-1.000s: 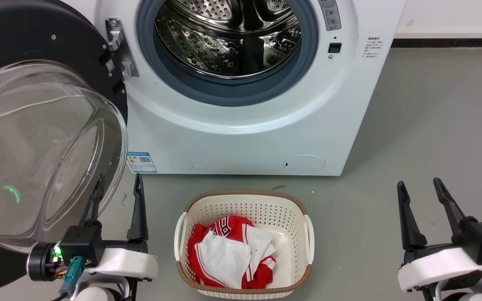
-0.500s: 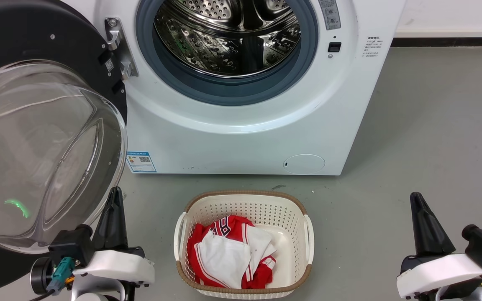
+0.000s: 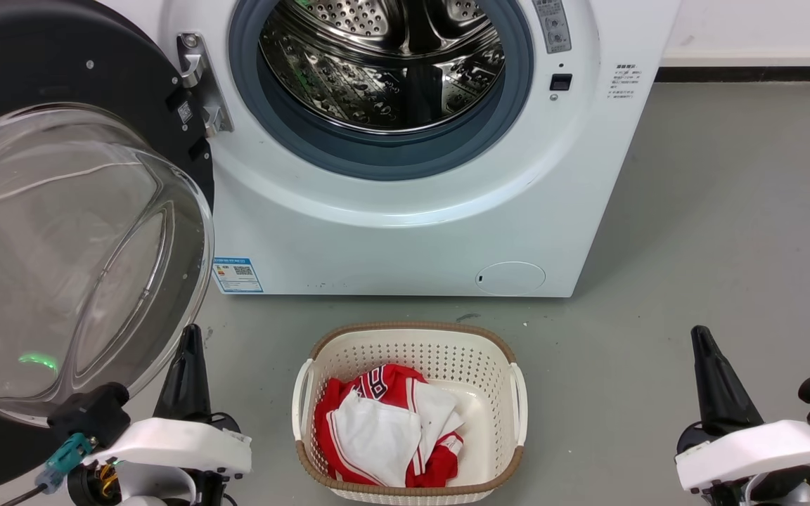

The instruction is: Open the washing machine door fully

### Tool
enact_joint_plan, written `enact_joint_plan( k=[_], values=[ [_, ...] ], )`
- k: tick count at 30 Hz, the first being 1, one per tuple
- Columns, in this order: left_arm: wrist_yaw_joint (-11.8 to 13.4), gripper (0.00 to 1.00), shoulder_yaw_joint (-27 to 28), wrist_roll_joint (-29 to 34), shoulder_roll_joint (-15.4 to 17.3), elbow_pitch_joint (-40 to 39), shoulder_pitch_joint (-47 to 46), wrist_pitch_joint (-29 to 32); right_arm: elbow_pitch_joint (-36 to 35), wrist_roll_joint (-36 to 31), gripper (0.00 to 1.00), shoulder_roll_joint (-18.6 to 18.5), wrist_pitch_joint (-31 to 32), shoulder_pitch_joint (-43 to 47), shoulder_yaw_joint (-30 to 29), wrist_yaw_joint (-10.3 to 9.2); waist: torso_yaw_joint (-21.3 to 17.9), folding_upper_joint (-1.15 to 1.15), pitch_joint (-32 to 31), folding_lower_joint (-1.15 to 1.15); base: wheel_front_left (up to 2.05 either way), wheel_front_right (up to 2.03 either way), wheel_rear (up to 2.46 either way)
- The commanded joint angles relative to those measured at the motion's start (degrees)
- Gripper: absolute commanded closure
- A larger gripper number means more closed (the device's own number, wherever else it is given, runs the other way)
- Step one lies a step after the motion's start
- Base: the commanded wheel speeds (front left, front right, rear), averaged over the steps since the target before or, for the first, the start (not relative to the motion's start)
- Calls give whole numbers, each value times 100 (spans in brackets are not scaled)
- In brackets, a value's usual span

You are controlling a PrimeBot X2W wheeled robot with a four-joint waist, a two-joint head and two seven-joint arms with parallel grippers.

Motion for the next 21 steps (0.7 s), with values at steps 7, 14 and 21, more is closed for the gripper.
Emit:
enact_joint_plan(
  k=[7,14,21],
  values=[
    [-78,100,72,-841,-9,14,-166,188,73,888,100,-74,87,-256,-6,-1,-2,0,-18,0,0,0,0],
    [-122,100,112,-1367,-19,72,-181,314,164,1429,100,-87,151,-306,-15,-1,-4,0,-32,0,0,0,0],
    [-171,100,157,-1945,-30,137,-204,455,266,2020,100,-99,229,-352,-29,-1,-6,0,-49,0,0,0,0]
  ],
)
